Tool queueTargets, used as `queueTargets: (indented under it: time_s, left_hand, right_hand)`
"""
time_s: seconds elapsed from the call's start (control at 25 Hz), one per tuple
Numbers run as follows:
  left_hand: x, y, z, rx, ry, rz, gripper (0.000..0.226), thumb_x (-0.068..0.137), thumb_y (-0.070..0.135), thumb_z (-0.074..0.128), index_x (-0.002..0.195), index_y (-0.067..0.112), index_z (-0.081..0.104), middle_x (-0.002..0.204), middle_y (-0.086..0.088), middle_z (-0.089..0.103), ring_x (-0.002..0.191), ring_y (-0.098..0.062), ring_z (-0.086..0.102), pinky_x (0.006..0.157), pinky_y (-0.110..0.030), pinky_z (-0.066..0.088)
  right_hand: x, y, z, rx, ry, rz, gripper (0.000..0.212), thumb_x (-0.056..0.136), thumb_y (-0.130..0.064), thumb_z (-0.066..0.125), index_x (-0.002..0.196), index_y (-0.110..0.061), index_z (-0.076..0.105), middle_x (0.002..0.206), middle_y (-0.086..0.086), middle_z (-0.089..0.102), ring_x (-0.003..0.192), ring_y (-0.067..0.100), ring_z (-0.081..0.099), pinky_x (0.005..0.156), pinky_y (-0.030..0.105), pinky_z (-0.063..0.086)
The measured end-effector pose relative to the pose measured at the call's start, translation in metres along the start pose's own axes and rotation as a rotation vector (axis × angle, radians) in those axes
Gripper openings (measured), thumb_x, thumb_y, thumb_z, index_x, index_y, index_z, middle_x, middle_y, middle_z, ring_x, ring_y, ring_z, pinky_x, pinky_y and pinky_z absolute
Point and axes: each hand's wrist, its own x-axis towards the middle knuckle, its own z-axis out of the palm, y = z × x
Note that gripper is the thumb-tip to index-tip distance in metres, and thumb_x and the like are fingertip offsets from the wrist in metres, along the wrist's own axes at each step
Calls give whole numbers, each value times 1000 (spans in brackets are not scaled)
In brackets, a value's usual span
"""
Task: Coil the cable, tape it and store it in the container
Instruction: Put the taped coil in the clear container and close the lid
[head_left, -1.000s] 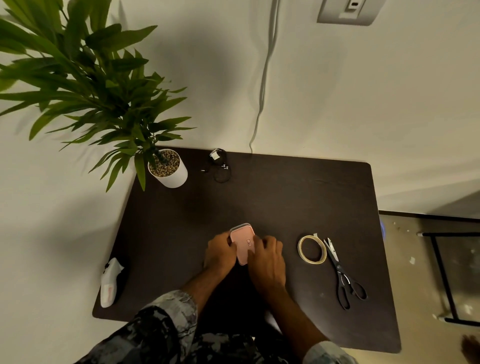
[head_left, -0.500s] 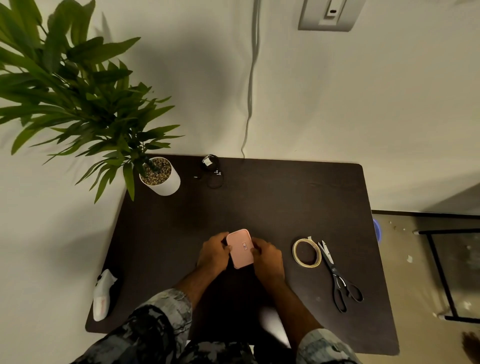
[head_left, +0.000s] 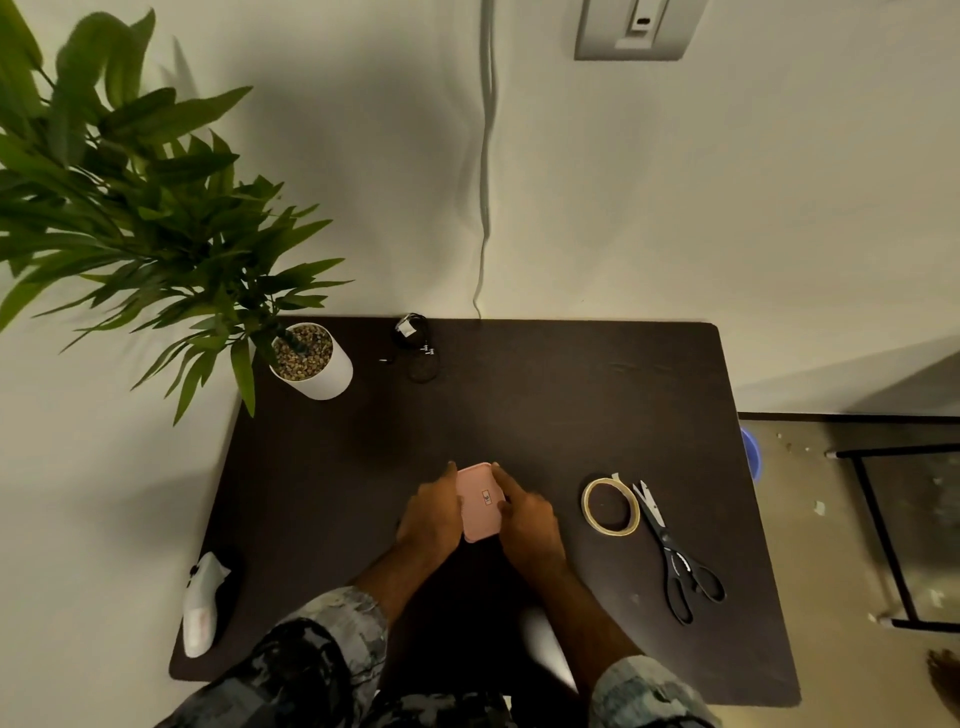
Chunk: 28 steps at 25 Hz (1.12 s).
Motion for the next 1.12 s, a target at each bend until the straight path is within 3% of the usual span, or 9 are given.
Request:
queueTargets:
  time_s: [0.16,0.28,0.44,0.6,0.68,0.8,1.0,1.12]
  left_hand:
    - [-11,-2,5,47,-128,42,92,95,48,60,163,19,5,145,-11,54,126,-30,59,105,-46,50]
    - [-9,-7,8,35,-183,34,109,87,48,70,162,21,-3,154,-10,44,135,-30,52,111,-50,45]
    - [-9,2,10,71,-145,39,108,88,40,72,162,20,-4,153,-12,43,135,-32,51,111,-51,44]
    - [-10,4,9,139,-134,60,102,92,35,68,162,18,-4,151,-13,40,134,-31,49,110,-51,44]
    - [-11,7,9,199,-126,60,104,91,38,69,162,17,-4,151,-13,39,135,-31,46,108,-51,45]
    - [-11,12,9,231,-116,55,106,89,38,72,162,16,-2,150,-12,39,137,-30,44,107,-51,45]
    - [-13,14,11,217,-86,61,105,88,38,73,161,16,1,151,-10,31,135,-29,42,106,-49,47]
    - [-17,19,14,277,-69,122,89,95,33,63,161,14,7,161,-10,19,143,-29,34,111,-47,43]
  right_hand:
    - [-7,-4,-3,-82,-9,-27,62,108,-31,44,165,-40,21,144,18,53,129,36,58,106,43,49]
    - [-1,-1,0,-107,-27,-23,61,108,-30,42,164,-41,21,142,18,54,126,33,60,105,42,50]
    - [4,23,-8,-46,35,-23,60,104,-31,55,161,-35,35,139,14,64,124,32,63,103,43,53]
    - [-32,102,-41,-18,412,156,42,99,-22,57,141,-25,63,134,13,65,128,36,55,105,46,48]
    - [-62,152,-57,-129,504,326,40,100,-26,60,140,-26,64,137,16,61,129,38,48,104,51,48]
    - [-90,203,-66,-212,417,588,57,98,-46,63,153,-40,48,145,18,50,132,42,44,106,54,45]
    - [-81,226,-70,-78,380,490,64,98,-39,68,158,-35,44,135,23,43,128,44,45,110,54,45]
    - [-63,214,-82,-13,422,456,64,98,-40,69,157,-30,47,131,25,46,126,47,47,112,54,45]
